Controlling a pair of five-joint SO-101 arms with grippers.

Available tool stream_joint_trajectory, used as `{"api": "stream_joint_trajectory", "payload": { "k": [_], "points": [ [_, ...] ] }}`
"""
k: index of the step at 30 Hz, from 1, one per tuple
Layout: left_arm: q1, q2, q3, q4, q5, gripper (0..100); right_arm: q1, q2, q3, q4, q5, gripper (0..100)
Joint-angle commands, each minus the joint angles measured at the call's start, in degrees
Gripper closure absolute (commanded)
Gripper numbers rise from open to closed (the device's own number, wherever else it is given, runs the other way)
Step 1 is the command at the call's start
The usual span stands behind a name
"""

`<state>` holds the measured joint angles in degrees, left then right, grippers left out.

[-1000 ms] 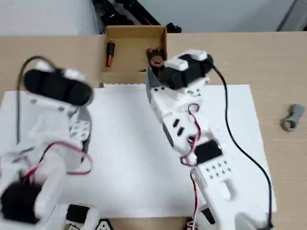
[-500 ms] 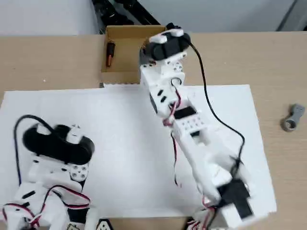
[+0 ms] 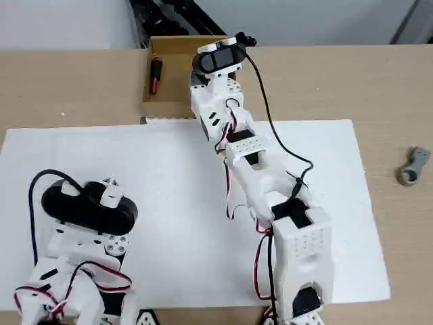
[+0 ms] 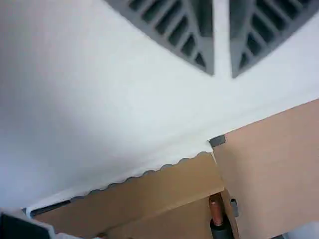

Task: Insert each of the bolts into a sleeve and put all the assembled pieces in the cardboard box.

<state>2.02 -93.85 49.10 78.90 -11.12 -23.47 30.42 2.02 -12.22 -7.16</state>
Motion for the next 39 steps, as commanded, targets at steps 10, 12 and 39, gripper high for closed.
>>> {"api": "stream_joint_trajectory", "payload": {
  "k": [10,12,39],
  "points": [
    [-12.1,-0.1,0.1,-1.8,-0.4,99,0.2,-4.4,-3.7,4.0,0.4,79.4],
    [-12.1,-0.1,0.2,-1.8,-0.4,99,0.3,-6.2,-3.7,5.0,0.4,79.4],
    [-12.4,-0.2,16.7,-15.0,-0.2,99,1.9,-83.0,28.4,55.2,0.7,99.5]
  ]
}}
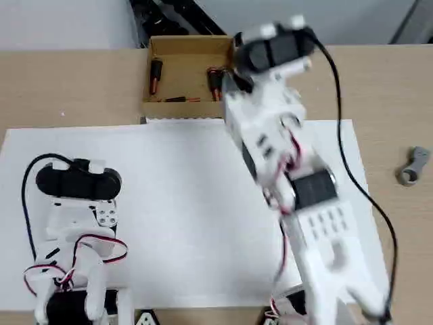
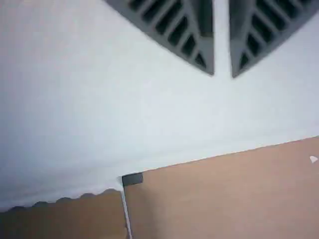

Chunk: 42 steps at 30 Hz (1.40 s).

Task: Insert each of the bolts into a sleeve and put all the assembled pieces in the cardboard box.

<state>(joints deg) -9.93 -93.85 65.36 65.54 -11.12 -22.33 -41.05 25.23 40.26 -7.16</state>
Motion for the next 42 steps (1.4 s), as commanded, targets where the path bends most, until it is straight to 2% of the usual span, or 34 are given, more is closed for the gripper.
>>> {"api": "stream_joint_trajectory", "payload": {
  "k": [1,8,12,15,18,28,35,42],
  "points": [
    [-0.4,-0.2,0.8,-1.7,-0.3,99,0.7,-15.7,8.2,3.9,0.7,99.5],
    [-0.4,-0.2,5.5,-1.8,-0.4,99,1.3,-45.3,30.9,12.7,4.4,99.5],
    [-0.4,-0.2,7.8,-4.7,-0.4,99,8.0,-63.4,46.8,14.9,5.0,99.5],
    [-0.4,-0.2,10.3,-7.6,-0.4,99,15.5,-61.1,52.1,16.1,4.7,99.5],
    [-0.4,-0.2,13.6,-10.6,-0.4,99,19.8,-59.8,56.7,15.5,4.7,99.5],
    [-0.4,-0.2,22.9,-16.7,-0.1,99,17.9,-62.9,70.0,15.5,4.7,99.5],
    [-0.3,-0.2,30.0,-21.9,0.0,99,17.5,-62.9,70.2,15.6,4.7,99.4],
    [-0.2,-0.2,30.4,-23.1,0.0,99,17.4,-62.9,70.3,15.5,4.7,99.1]
  ]
}}
